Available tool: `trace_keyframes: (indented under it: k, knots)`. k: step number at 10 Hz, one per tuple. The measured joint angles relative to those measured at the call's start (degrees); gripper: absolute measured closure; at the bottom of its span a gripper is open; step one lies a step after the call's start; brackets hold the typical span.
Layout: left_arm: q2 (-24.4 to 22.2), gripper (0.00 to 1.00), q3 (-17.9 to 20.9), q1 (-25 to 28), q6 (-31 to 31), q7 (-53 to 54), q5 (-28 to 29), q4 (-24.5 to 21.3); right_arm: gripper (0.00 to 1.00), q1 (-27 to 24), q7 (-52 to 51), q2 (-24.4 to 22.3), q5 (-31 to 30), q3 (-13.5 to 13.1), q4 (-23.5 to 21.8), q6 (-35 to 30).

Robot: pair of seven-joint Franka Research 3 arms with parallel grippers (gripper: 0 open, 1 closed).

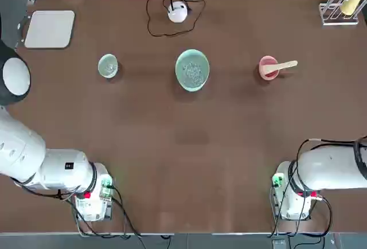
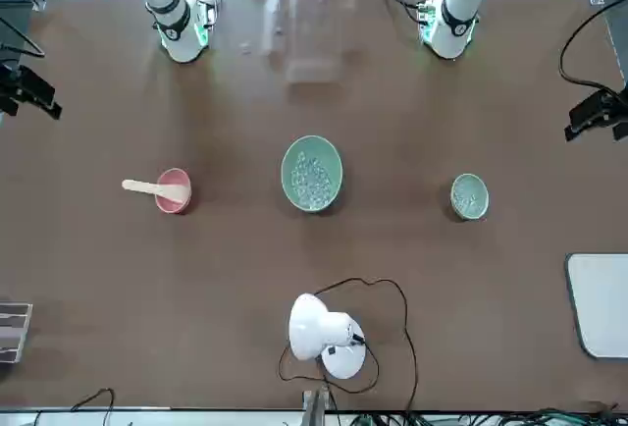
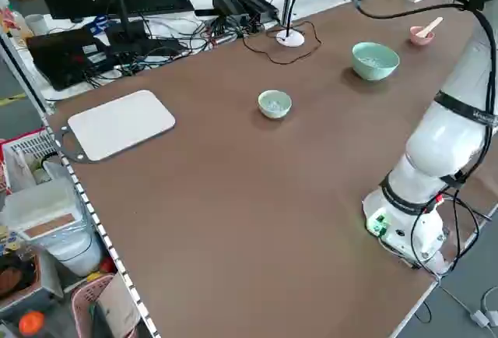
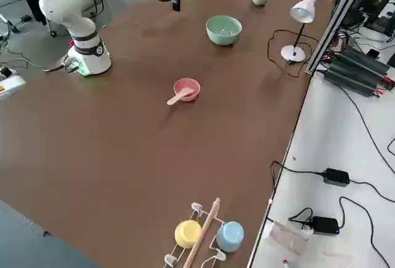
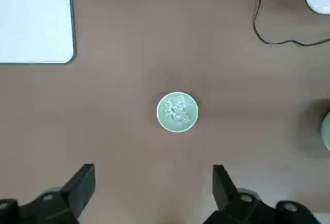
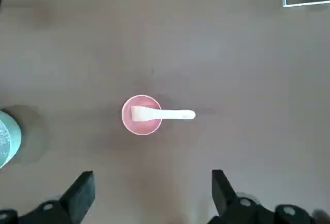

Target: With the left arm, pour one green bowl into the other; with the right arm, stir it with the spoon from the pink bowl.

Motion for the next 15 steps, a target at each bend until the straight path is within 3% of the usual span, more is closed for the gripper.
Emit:
trace_keyframes:
  k: [5, 8, 11, 13, 15]
  knots:
    - [-0.7, 0.0, 0.1, 0.5, -0.2, 0.0, -0.4, -0.3, 0.0, -0.1, 0.1, 0.0, 0.5, -0.3, 0.0, 0.0]
    - [-0.2, 0.0, 0.3, 4.8, 1.0, 0.8, -5.1, -3.8, 0.0, -4.0, -0.4, 0.1, 9.6, -2.0, -0.2, 0.0]
    - [0.2, 0.01, 0.3, 6.4, 7.3, 1.0, -6.1, -12.8, 0.0, -10.6, -4.5, 3.3, 23.9, -2.3, -1.3, -0.7]
    - [-1.5, 0.02, 0.1, 6.2, 15.9, 1.0, -6.1, -22.7, 0.0, -15.3, -13.0, 7.3, 32.3, -2.4, -3.2, -3.6]
    - [-3.9, 0.03, -0.6, 6.1, 23.4, 2.1, -4.9, -32.4, 0.0, -18.7, -23.0, 10.4, 36.6, -2.4, -6.0, -4.7]
